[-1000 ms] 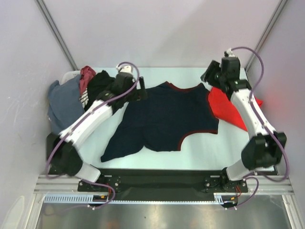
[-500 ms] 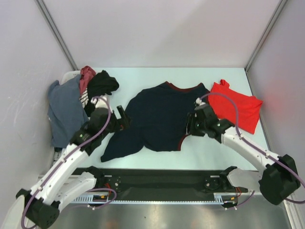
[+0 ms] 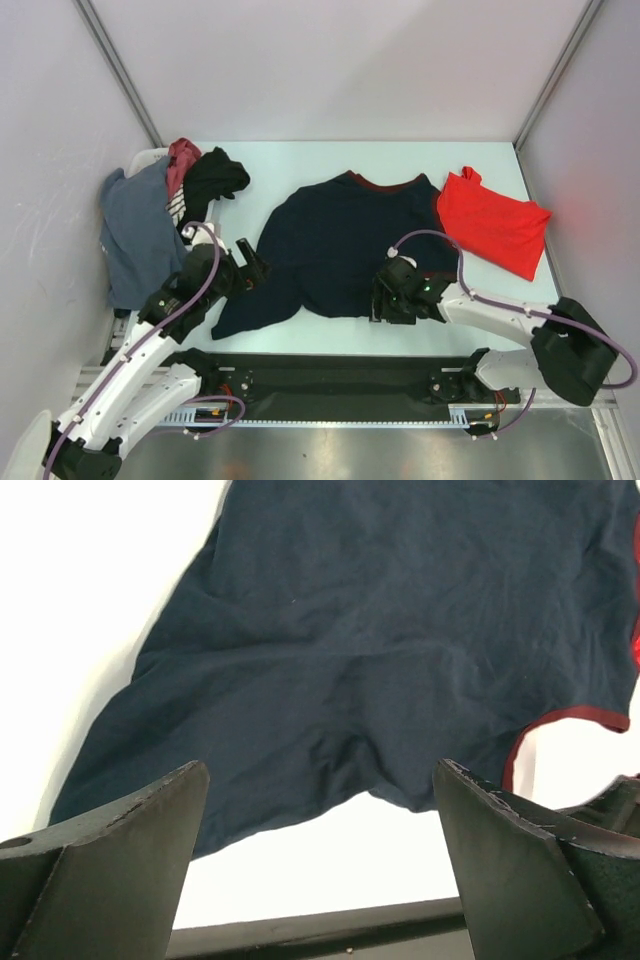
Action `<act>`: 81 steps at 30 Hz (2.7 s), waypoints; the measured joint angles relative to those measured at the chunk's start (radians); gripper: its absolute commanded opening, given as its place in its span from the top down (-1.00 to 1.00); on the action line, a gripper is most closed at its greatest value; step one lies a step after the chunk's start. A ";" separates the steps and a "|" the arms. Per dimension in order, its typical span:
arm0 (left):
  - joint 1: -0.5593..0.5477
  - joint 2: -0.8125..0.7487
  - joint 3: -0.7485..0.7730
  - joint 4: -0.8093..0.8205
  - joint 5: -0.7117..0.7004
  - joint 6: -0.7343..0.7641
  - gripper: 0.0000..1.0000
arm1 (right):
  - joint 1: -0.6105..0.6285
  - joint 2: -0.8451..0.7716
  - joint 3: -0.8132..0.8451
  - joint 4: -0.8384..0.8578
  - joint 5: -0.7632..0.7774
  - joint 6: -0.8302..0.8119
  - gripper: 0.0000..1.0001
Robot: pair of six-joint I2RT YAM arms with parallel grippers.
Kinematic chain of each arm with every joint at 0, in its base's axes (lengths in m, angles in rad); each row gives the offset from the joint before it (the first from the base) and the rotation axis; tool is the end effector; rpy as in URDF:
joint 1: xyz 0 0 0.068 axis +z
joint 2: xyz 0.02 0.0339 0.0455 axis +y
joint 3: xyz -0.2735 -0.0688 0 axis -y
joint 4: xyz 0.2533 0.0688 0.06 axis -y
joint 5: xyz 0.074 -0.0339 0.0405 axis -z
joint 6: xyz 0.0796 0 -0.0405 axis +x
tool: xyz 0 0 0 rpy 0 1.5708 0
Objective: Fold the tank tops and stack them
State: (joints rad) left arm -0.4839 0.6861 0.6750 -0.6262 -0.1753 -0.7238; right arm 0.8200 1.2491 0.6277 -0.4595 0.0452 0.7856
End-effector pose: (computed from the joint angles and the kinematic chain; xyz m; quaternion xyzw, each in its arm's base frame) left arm 0.1700 -0.0737 0.2533 -0.1456 0.8785 -0.1902 0.4134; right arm 0.1709 0.1779 0.1388 -0.0112 0.9699 0.1592 0.1842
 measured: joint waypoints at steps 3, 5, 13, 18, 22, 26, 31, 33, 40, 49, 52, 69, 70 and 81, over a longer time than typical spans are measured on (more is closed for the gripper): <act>0.000 -0.024 0.014 -0.035 -0.008 -0.010 -0.99 | 0.026 0.056 0.001 0.018 0.024 0.018 -0.19; 0.000 -0.050 0.033 -0.051 -0.016 -0.010 -0.99 | 0.041 0.077 0.016 0.029 0.046 0.030 -0.15; 0.000 -0.092 0.116 -0.089 -0.050 -0.010 -1.00 | 0.051 0.175 0.076 0.056 0.087 0.032 0.54; 0.000 -0.090 0.116 -0.111 -0.054 -0.009 -1.00 | 0.045 0.187 0.090 0.049 0.121 0.026 1.00; 0.000 -0.079 0.112 -0.109 -0.043 -0.008 -1.00 | -0.051 0.143 0.083 0.041 0.138 0.005 1.00; 0.000 -0.049 0.060 -0.065 0.019 -0.001 -1.00 | -0.250 0.040 0.034 0.039 0.164 -0.022 1.00; -0.003 -0.017 -0.072 0.021 0.129 -0.005 -0.88 | -0.526 -0.153 -0.067 0.047 0.173 -0.046 1.00; -0.016 0.017 -0.128 0.067 0.169 -0.011 -0.83 | -0.632 -0.197 -0.095 0.050 0.145 -0.063 1.00; -0.313 0.117 -0.178 0.127 0.182 -0.067 -0.68 | -0.719 -0.063 -0.090 0.084 0.085 -0.129 1.00; -0.701 0.123 -0.178 0.050 0.058 -0.240 -0.38 | -0.725 -0.018 -0.086 0.126 0.050 -0.159 1.00; -0.808 0.154 -0.178 0.020 0.025 -0.300 -0.34 | -0.726 -0.014 -0.085 0.130 0.043 -0.166 1.00; -0.901 0.323 -0.222 0.126 -0.014 -0.381 0.16 | -0.732 -0.006 -0.083 0.144 0.008 -0.193 1.00; -0.901 0.337 -0.224 0.134 -0.014 -0.387 0.20 | -0.733 -0.006 -0.083 0.144 0.006 -0.194 1.00; -0.901 0.426 -0.237 0.257 -0.051 -0.400 0.99 | -0.733 -0.006 -0.083 0.145 -0.013 -0.198 1.00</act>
State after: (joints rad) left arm -1.3846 1.1118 0.4377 -0.3695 -0.2260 -1.1240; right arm 0.0872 1.2434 0.5446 -0.3149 0.0326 0.5880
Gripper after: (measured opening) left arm 0.297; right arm 0.017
